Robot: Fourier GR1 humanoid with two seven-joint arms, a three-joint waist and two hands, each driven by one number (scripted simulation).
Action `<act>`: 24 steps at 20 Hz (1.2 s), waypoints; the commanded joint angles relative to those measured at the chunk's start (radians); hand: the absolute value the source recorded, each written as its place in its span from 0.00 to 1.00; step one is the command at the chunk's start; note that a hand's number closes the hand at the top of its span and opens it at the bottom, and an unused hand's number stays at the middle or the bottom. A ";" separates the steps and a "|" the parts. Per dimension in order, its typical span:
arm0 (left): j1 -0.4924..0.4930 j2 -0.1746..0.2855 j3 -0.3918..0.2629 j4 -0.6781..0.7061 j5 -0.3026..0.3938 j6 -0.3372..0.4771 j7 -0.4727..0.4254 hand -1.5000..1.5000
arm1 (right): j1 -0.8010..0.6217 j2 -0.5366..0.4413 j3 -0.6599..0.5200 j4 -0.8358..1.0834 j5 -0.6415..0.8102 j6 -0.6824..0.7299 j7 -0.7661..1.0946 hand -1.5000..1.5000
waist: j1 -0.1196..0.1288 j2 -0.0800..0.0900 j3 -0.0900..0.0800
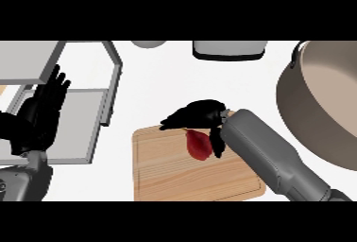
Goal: Pick the pear from the cutting board and place it in the pot
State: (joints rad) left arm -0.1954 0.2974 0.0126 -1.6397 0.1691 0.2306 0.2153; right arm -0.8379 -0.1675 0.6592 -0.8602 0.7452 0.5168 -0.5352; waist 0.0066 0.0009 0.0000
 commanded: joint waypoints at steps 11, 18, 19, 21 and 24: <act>-0.054 -0.021 0.034 0.023 -0.030 -0.016 0.041 0.50 | 0.007 0.068 0.001 0.147 0.208 -0.154 -0.204 1.00 | -0.002 0.000 0.000; -0.084 -0.002 0.079 0.049 -0.012 -0.067 0.050 0.50 | -0.066 0.135 -0.079 0.343 0.272 -0.210 -0.280 1.00 | 0.005 0.003 0.000; -0.012 -0.040 0.049 -0.014 -0.039 -0.043 0.033 0.50 | 0.015 0.096 -0.057 0.231 0.294 -0.206 -0.274 1.00 | -0.002 -0.001 0.000; 0.064 -0.017 0.076 -0.014 -0.012 -0.091 -0.031 0.50 | 0.127 0.089 -0.048 0.133 0.287 -0.203 -0.141 1.00 | -0.015 -0.008 0.000; 0.074 -0.019 0.092 0.016 -0.049 -0.028 -0.017 0.50 | 0.273 0.037 -0.103 0.081 0.240 -0.244 -0.023 1.00 | -0.093 -0.033 -0.002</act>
State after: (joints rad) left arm -0.1645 0.2733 0.0835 -1.6307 0.1332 0.1857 0.2129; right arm -0.7245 -0.0980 0.5746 -0.7292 0.9948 0.2906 -0.6797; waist -0.0290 -0.0227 0.0013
